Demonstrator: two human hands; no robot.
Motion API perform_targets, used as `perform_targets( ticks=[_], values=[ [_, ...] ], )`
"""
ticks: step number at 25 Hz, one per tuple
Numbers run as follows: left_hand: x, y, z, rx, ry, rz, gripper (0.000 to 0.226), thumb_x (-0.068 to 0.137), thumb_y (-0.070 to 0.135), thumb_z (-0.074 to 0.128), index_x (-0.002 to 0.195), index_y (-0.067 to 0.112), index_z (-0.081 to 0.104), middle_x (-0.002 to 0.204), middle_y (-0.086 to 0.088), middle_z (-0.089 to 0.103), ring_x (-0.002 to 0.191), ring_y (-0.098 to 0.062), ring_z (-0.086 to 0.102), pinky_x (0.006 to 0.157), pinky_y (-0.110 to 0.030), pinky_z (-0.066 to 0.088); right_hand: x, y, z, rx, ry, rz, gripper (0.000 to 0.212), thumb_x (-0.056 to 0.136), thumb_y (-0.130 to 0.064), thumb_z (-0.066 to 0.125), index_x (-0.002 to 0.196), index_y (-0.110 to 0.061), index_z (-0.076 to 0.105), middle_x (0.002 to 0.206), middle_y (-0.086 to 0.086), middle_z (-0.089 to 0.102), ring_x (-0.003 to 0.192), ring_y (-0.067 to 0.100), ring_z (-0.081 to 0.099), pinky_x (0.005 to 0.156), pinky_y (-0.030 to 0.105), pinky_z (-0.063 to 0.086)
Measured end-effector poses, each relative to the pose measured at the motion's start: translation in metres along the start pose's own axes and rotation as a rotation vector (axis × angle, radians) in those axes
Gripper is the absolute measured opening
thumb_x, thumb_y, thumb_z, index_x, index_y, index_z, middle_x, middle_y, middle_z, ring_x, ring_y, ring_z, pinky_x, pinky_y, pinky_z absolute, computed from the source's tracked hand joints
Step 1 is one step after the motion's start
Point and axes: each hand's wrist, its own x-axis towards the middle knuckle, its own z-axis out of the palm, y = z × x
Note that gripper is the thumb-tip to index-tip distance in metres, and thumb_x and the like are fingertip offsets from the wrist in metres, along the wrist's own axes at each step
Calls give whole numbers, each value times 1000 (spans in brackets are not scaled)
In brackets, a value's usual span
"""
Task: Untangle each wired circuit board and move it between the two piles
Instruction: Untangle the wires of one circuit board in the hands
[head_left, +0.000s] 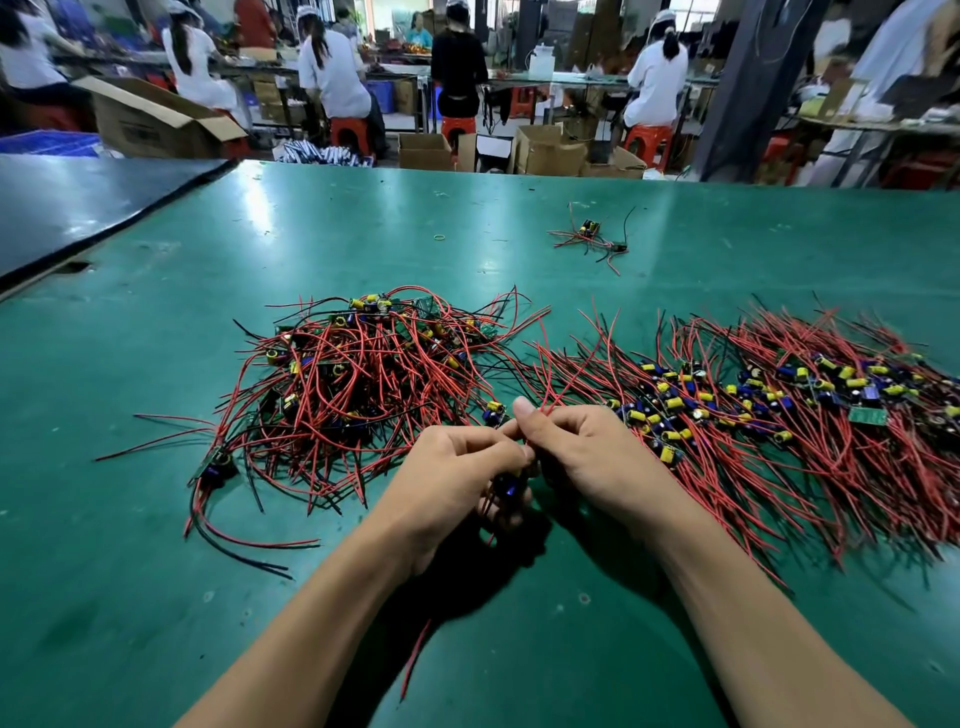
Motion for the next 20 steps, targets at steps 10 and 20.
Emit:
perform_targets(
  ticks=[10,20],
  values=[
    [3,0,5,74,-104,16,19,88,6,63,71,7,72,57,-9,60,49,-19,49,46,-22,40,14,5,-14,251,302,-7,42,100,-41,57,81,-11,78,50,-6,33,35,7,26,36,16,22],
    [-5,3,2,52,-158,-12,18,87,6,63,72,7,73,59,-11,64,54,-21,50,50,-24,40,8,-12,-23,900,52,158,43,95,-37,52,63,-14,70,62,-6,43,35,5,23,34,18,18]
  ],
)
